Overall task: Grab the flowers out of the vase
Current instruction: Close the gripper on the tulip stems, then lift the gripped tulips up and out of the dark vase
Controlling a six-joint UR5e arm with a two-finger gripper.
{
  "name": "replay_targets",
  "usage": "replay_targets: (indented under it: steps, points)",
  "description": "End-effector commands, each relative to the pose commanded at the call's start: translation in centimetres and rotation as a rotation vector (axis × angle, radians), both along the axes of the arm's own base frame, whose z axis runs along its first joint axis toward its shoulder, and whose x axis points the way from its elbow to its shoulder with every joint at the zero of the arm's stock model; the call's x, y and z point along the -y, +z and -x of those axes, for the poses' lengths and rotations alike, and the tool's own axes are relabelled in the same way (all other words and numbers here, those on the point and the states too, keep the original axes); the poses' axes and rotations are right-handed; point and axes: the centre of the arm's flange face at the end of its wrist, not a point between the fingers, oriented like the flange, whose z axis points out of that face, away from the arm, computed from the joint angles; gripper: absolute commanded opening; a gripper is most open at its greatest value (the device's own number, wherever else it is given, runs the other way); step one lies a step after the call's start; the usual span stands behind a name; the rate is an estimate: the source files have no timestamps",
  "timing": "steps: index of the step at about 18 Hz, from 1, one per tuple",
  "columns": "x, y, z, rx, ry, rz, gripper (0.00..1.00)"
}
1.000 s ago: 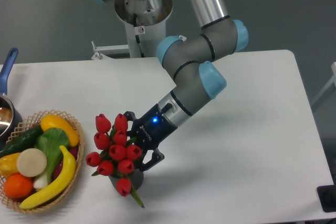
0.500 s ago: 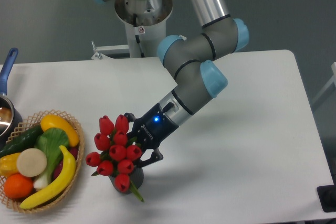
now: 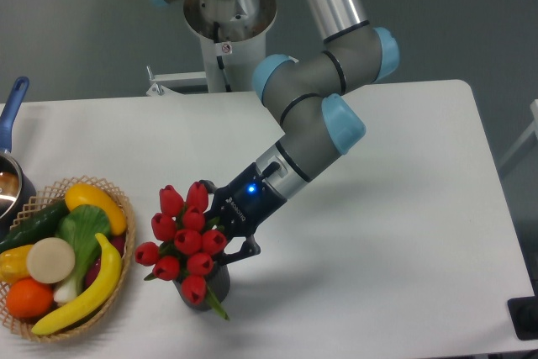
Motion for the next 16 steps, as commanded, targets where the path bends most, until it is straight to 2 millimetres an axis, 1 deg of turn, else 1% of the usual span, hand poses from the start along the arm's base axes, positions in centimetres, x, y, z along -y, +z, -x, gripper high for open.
replay_targets:
  steps: [2,4,6,11,15,16]
  points:
    - [0.0,0.1,0.0,0.022,0.014,0.013,0.48]
    - [0.4,1.4,0.0,0.018,0.028,0.008,0.48]
    - [0.6,2.0,-0.1,0.030,0.040,0.014,0.48]
    - [1.0,4.4,-0.8,0.031,0.057,0.009,0.48]
    - [1.2,5.7,-0.9,0.021,0.062,-0.003,0.48]
    - [1.2,6.3,-0.9,0.012,0.063,-0.010,0.48]
